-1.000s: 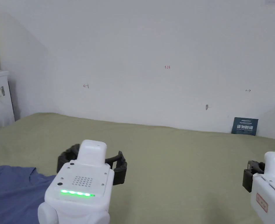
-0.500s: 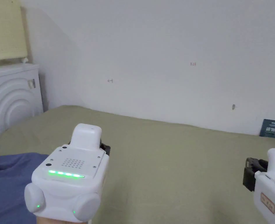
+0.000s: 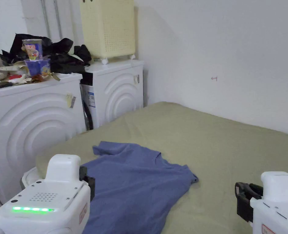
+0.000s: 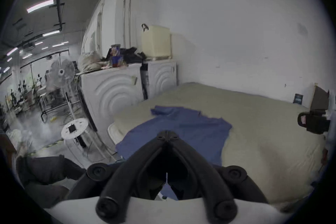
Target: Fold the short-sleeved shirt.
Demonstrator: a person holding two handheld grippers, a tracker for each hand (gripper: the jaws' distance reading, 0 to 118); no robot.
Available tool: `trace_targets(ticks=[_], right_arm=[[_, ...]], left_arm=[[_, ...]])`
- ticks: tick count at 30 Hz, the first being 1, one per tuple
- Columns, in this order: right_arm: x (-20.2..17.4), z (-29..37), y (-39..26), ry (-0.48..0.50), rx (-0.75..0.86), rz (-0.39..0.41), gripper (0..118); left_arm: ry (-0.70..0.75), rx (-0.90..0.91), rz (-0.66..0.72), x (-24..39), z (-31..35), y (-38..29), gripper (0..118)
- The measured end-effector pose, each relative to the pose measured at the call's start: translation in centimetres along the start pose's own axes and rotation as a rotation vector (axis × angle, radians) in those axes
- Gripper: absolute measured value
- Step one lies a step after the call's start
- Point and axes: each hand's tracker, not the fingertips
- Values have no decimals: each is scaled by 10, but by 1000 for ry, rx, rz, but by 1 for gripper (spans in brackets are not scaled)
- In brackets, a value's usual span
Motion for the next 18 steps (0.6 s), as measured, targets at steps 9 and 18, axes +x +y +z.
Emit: trace_targets(ticks=[9,18], right_arm=[[79,5,-5,-160,-69,49,0],[160,39,-40,-377,-234,4,0]], left_arm=[[-332,-210,2,19,-177,36,10],[-617,-767,-207,113,-390,34,115]])
